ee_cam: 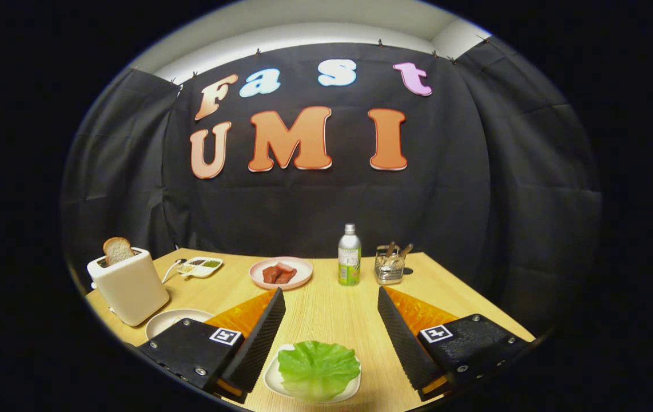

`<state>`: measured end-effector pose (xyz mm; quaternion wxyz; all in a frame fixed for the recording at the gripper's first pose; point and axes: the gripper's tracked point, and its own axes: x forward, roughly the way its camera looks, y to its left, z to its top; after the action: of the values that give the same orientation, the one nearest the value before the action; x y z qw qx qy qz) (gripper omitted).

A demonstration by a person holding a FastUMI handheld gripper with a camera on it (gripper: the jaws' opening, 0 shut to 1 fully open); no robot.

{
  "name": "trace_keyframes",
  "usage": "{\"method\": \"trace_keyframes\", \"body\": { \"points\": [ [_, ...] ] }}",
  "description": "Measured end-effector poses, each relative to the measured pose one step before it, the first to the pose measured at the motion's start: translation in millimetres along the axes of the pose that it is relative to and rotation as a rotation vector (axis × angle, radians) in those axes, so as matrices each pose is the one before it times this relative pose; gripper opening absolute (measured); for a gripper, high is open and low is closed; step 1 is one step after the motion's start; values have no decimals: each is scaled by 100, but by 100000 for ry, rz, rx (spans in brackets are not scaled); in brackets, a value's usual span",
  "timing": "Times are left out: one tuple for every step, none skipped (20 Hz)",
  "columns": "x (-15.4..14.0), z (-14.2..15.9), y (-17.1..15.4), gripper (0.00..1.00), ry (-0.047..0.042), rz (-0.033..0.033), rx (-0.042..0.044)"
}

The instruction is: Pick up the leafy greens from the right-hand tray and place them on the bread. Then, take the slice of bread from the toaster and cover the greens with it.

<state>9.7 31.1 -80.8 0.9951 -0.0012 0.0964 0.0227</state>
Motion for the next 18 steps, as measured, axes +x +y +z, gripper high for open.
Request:
{"method": "trace_keyframes", "body": {
  "points": [
    [258,-1059,171,98,2619,-20,-1020],
    [332,-1112,117,98,2488,-563,-1353],
    [451,-1112,91,98,2676,-557,-1200],
    [341,-1235,158,98,3022,-47,-884],
    [387,-1405,209,98,3549,119,-906],
    [317,-1104,277,98,3071,127,-736],
    [302,-1036,390,98,2740,955,-497],
    [209,-883,278,98,2612,610,-105],
    [240,-757,155,98,1971,226,-58],
    [233,-728,80,98,2291,-21,-168],
    [318,-667,189,98,2177,376,-7],
    [231,-687,139,98,2551,522,17],
    [308,-478,195,98,2326,497,-210],
    [154,-416,38,98,2073,-6,-602],
    [35,-286,-56,98,1255,-210,-522],
    [123,-163,74,98,933,108,-605],
    [79,-255,49,99,1306,117,-404],
    [137,-464,183,98,1787,437,-285]
  ]
}}
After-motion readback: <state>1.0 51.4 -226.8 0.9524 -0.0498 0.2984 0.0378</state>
